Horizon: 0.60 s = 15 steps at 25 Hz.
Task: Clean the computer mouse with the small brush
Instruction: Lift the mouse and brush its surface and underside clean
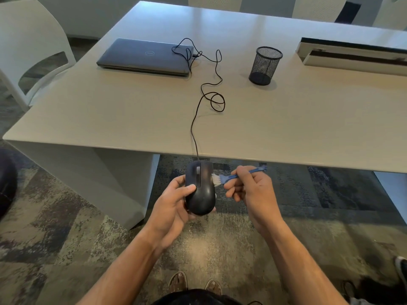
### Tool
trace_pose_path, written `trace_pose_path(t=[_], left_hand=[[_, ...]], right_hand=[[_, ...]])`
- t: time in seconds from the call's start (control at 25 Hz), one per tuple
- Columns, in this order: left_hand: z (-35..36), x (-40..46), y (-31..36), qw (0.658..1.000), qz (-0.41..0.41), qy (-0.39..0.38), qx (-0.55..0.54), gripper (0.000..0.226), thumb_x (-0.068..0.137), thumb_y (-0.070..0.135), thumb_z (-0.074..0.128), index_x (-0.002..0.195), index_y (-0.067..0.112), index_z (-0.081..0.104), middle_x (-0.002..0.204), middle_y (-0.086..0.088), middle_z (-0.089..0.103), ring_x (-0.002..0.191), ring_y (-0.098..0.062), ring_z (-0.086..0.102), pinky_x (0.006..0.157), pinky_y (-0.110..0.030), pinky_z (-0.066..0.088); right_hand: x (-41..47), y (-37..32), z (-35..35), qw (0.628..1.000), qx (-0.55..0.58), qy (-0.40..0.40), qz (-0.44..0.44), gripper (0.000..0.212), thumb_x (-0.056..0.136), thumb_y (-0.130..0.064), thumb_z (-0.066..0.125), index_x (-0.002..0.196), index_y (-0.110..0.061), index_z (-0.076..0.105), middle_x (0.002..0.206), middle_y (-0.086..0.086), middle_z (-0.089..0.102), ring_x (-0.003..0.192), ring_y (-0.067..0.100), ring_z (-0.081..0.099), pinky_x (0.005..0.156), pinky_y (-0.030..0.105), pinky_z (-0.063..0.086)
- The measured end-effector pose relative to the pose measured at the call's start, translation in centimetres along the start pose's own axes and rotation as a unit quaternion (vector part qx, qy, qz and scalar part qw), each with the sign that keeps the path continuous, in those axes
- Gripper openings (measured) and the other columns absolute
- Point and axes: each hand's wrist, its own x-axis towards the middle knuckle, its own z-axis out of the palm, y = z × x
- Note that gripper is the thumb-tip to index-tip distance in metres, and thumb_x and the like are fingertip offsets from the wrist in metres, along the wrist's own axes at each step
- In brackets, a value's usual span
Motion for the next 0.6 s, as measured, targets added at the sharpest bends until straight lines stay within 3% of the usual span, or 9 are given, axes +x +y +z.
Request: trace_pose_path(t=[0.16, 0.28, 0.48, 0.6], left_hand=[[0.3, 0.0, 0.4, 0.999, -0.001, 0.004, -0.037, 0.044, 0.086, 0.015, 0.065, 0.128, 0.005, 0.053, 0.125, -0.028, 0.064, 0.106, -0.041, 0.069, 0.076, -0.054, 0.059], [0.3, 0.1, 0.4, 0.999, -0.016, 0.017, -0.03, 0.053, 0.088, 0.017, 0.059, 0.135, -0.002, 0.047, 0.134, -0.033, 0.057, 0.122, -0.05, 0.058, 0.082, -0.056, 0.06], [0.9, 0.5, 0.6, 0.999, -0.008, 0.01, -0.048, 0.034, 0.09, 0.015, 0.058, 0.122, 0.007, 0.051, 0.132, -0.036, 0.057, 0.113, -0.051, 0.064, 0.077, -0.054, 0.06], [1.0, 0.8, 0.3, 0.999, -0.006, 0.009, -0.037, 0.034, 0.089, 0.015, 0.059, 0.122, 0.006, 0.052, 0.133, -0.037, 0.055, 0.118, -0.053, 0.059, 0.082, -0.058, 0.058]], right_hand=[[-2.3, 1.1, 0.5, 1.0, 0.006, -0.006, -0.016, 0.03, 0.107, -0.019, 0.047, 0.085, -0.005, 0.061, 0.07, 0.016, 0.072, 0.051, 0.017, 0.062, 0.045, 0.023, 0.044], [-3.8, 1.7, 0.4, 1.0, 0.01, -0.003, -0.023, 0.028, 0.105, -0.021, 0.049, 0.083, -0.009, 0.061, 0.07, 0.016, 0.073, 0.051, 0.017, 0.063, 0.044, 0.022, 0.044], [-5.6, 2.7, 1.7, 0.999, -0.028, -0.025, -0.032, 0.03, 0.1, -0.031, 0.05, 0.077, -0.03, 0.069, 0.07, 0.014, 0.073, 0.053, 0.02, 0.064, 0.045, 0.023, 0.044], [-5.9, 2.7, 1.8, 0.997, -0.047, -0.042, -0.035, 0.027, 0.099, -0.033, 0.051, 0.08, -0.035, 0.071, 0.07, 0.014, 0.073, 0.053, 0.02, 0.065, 0.045, 0.022, 0.044]])
